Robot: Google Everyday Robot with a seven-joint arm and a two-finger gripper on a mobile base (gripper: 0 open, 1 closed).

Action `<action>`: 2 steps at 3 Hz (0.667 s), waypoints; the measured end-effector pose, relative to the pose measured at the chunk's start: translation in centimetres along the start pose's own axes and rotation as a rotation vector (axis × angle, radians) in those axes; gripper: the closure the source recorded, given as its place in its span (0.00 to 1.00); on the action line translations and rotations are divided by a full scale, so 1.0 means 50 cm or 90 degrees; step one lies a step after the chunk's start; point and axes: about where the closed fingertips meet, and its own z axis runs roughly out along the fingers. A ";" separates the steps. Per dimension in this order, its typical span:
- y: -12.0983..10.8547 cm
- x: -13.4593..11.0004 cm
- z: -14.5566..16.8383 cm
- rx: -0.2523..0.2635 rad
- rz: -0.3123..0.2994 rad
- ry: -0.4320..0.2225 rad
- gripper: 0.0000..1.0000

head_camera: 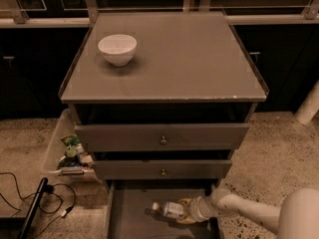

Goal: Place blue plastic bottle into bottom drawer

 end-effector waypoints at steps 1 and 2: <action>0.013 0.042 0.086 -0.007 -0.025 0.006 1.00; 0.013 0.076 0.146 -0.014 -0.034 0.022 1.00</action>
Offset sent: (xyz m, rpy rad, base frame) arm 0.0097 0.0199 -0.1200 -0.0769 -0.0105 0.0676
